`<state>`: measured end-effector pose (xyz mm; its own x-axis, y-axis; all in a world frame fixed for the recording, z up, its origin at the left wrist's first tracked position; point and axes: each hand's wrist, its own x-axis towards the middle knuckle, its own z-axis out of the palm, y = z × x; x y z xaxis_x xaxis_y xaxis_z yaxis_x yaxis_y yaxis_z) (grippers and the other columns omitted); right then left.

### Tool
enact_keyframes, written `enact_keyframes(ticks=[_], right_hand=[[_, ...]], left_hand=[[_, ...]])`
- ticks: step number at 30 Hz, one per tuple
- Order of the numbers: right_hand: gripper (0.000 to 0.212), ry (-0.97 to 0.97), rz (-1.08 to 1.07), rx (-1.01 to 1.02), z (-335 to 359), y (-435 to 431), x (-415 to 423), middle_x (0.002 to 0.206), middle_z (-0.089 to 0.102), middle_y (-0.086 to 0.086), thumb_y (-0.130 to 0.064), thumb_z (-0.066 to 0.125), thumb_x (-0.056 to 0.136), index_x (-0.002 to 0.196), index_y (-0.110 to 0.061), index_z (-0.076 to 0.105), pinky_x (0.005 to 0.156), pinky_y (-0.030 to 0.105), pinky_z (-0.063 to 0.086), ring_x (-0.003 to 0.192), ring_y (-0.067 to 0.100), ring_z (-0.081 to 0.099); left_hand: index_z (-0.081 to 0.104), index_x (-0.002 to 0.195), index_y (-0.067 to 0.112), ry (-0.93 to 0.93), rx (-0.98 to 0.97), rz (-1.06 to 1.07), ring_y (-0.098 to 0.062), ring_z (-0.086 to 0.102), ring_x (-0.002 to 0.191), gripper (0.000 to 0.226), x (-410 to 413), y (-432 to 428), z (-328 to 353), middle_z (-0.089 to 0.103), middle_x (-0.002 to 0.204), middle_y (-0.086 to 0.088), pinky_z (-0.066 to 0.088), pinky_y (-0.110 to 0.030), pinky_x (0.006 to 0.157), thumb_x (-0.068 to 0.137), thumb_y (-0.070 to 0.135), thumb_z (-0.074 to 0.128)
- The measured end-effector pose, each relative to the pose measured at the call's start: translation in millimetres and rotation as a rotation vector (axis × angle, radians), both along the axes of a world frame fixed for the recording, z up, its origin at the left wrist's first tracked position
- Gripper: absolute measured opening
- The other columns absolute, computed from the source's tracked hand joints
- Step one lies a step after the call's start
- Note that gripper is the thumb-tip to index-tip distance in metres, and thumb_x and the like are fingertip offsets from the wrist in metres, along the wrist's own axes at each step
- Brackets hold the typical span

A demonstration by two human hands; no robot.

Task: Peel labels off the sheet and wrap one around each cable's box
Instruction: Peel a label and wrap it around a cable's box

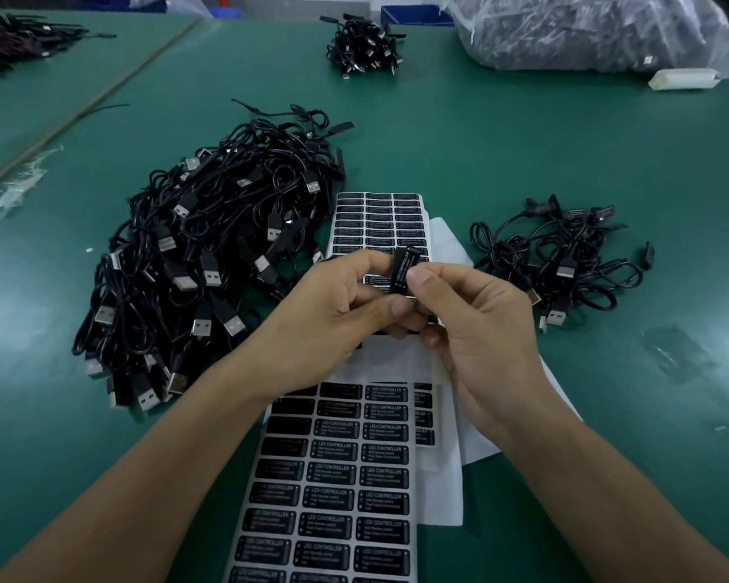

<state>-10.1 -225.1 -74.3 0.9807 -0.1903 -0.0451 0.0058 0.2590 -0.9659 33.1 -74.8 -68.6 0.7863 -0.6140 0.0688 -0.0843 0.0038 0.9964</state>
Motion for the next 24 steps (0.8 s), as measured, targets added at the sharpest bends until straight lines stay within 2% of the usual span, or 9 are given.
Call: enact_keyframes(ticks=[5,12,15,20,24], right_hand=[[0.01,-0.058,-0.001,0.011,-0.3,1.1,-1.2,0.066,0.071,0.006,-0.005,0.066,0.093,0.086,-0.004,0.073,0.051,0.013,0.048,0.054,0.008,0.065],[0.01,-0.104,-0.014,-0.002,-2.7,1.6,-0.2,0.065,0.071,0.006,-0.002,0.065,0.092,0.086,-0.001,0.072,0.052,0.014,0.05,0.054,0.008,0.065],[0.009,-0.121,-0.025,-0.037,-3.2,1.6,-0.4,0.065,0.072,0.004,-0.002,0.066,0.092,0.087,-0.002,0.073,0.053,0.014,0.05,0.055,0.008,0.066],[0.008,-0.142,-0.049,-0.111,-3.2,1.2,-0.5,0.068,0.073,0.003,-0.004,0.068,0.091,0.087,-0.004,0.075,0.054,0.012,0.05,0.059,0.008,0.069],[0.007,-0.14,-0.055,-0.132,-3.6,2.1,-0.3,0.071,0.074,0.007,-0.006,0.07,0.091,0.088,-0.007,0.077,0.055,0.012,0.05,0.062,0.013,0.071]], left_hand=[[0.059,0.112,0.016,0.014,-0.033,-0.014,-0.016,0.076,0.087,0.02,-0.8,-0.1,1.0,0.079,0.09,-0.009,0.056,-0.02,0.079,0.092,0.019,0.059],[0.058,0.111,0.017,0.005,-0.031,-0.008,-0.017,0.076,0.087,0.018,-0.8,-0.7,1.2,0.079,0.09,-0.008,0.057,-0.02,0.079,0.093,0.022,0.058],[0.059,0.111,0.016,-0.009,-0.021,0.001,-0.019,0.076,0.088,0.013,-1.0,0.3,1.4,0.078,0.09,-0.01,0.057,-0.021,0.08,0.099,0.015,0.055],[0.059,0.115,0.001,-0.005,-0.017,-0.004,-0.017,0.076,0.087,0.017,-0.8,2.4,2.3,0.078,0.092,-0.012,0.056,-0.019,0.079,0.104,0.001,0.047],[0.06,0.11,0.003,-0.005,0.011,0.012,-0.013,0.075,0.085,0.016,-1.2,3.2,4.5,0.078,0.085,-0.006,0.055,-0.017,0.078,0.104,-0.001,0.045]])
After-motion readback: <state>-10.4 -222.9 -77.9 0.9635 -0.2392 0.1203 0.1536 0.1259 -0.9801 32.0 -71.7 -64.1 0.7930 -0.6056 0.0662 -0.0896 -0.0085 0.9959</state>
